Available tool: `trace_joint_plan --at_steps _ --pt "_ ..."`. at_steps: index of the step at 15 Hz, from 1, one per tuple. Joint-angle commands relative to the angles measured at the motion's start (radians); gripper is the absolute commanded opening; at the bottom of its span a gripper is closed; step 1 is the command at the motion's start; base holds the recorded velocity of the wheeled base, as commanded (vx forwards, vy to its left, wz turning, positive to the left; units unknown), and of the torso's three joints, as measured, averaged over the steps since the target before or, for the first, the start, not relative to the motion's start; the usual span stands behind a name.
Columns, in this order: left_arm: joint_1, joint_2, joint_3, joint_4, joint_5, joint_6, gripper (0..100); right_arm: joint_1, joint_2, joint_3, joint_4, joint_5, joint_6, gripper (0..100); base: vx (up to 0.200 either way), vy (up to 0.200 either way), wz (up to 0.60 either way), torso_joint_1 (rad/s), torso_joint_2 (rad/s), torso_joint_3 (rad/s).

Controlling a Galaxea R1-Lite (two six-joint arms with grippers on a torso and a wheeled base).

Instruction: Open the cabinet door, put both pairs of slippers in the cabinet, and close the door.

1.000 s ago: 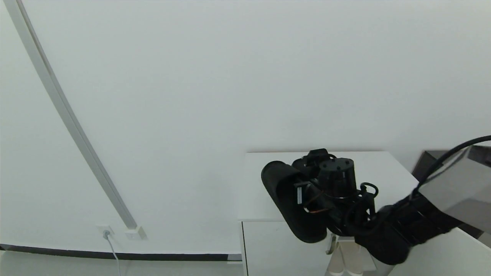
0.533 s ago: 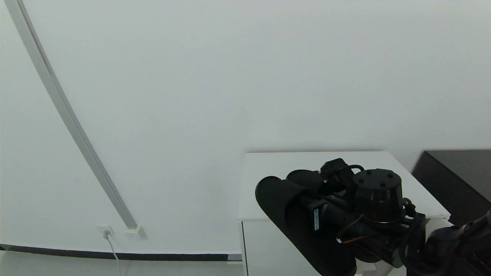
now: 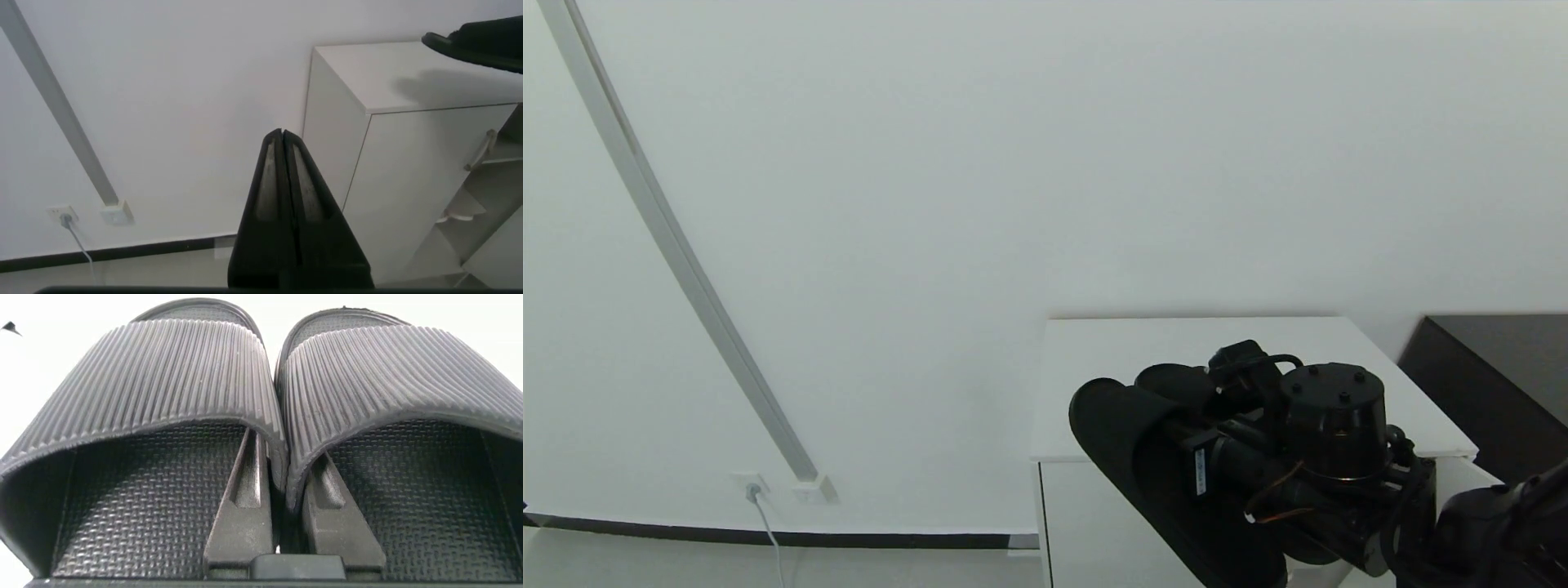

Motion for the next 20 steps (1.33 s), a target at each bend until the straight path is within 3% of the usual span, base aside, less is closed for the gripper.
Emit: trace_joint_plan --at_steps 1,4,16,20 --pt "0.000 0.001 0.000 0.000 0.000 0.000 0 0.005 0.000 0.005 -0.002 -0.001 -0.001 0 -0.200 0.000 0.00 -0.002 0.01 0.002" --pt "0.000 0.001 0.000 0.000 0.000 0.000 0 0.005 0.000 0.005 -0.002 -0.012 -0.002 0 -0.200 0.000 0.00 -0.004 0.00 0.004" --pt "0.000 0.001 0.000 0.000 0.000 0.000 0 0.019 0.018 0.006 -0.005 -0.014 -0.002 0 0.000 0.000 0.00 0.000 0.00 0.000" --pt "0.000 0.001 0.000 0.000 0.000 0.000 0 0.017 0.020 0.008 -0.003 -0.014 -0.002 0 0.000 -0.200 0.00 0.001 0.00 0.000"
